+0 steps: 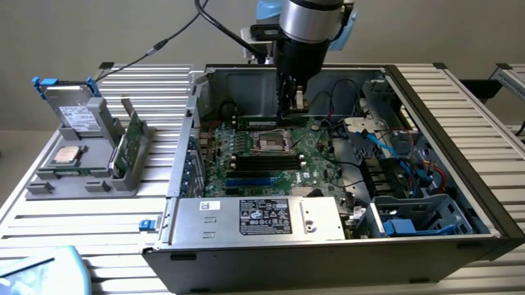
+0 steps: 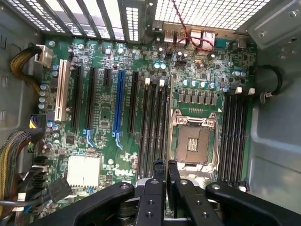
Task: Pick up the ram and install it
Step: 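Insert the ram into the slot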
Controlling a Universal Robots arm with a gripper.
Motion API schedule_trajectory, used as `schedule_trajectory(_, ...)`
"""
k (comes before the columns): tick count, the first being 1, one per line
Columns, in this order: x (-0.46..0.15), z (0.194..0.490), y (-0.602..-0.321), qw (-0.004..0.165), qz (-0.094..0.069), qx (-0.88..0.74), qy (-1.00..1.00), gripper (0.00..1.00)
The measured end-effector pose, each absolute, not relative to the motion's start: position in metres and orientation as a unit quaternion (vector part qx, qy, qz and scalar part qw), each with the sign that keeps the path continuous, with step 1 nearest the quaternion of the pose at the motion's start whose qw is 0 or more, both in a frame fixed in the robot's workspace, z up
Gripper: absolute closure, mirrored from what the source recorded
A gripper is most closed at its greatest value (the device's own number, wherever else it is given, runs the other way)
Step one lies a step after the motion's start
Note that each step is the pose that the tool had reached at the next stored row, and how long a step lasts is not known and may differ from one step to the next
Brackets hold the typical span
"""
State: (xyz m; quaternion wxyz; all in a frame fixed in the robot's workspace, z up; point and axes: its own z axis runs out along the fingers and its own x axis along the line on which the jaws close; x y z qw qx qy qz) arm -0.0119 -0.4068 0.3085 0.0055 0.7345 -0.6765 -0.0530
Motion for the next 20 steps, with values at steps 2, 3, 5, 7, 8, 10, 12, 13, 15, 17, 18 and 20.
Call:
schedule_trajectory(2, -0.013, 0.305, -0.407, 0.005, -0.053, 0.734, -0.677, 0.86)
schedule_trajectory(3, -0.013, 0.303, -0.408, 0.005, -0.052, 0.734, -0.677, 0.86)
schedule_trajectory(5, -0.014, 0.299, -0.409, 0.004, -0.052, 0.734, -0.678, 0.86)
schedule_trajectory(7, -0.014, 0.296, -0.41, 0.004, -0.051, 0.732, -0.679, 0.86)
schedule_trajectory(8, -0.014, 0.294, -0.411, 0.003, -0.051, 0.731, -0.68, 0.86)
schedule_trajectory(10, -0.015, 0.29, -0.412, 0.003, -0.051, 0.729, -0.682, 0.86)
schedule_trajectory(12, -0.015, 0.287, -0.413, 0.003, -0.051, 0.727, -0.685, 0.86)
schedule_trajectory(13, -0.015, 0.285, -0.413, 0.003, -0.051, 0.726, -0.686, 0.86)
schedule_trajectory(15, -0.015, 0.281, -0.413, 0.003, -0.05, 0.724, -0.688, 0.86)
schedule_trajectory(17, -0.015, 0.278, -0.413, 0.003, -0.05, 0.722, -0.69, 0.86)
schedule_trajectory(18, -0.015, 0.276, -0.413, 0.004, -0.049, 0.722, -0.691, 0.86)
schedule_trajectory(20, -0.015, 0.274, -0.413, 0.005, -0.048, 0.721, -0.691, 0.86)
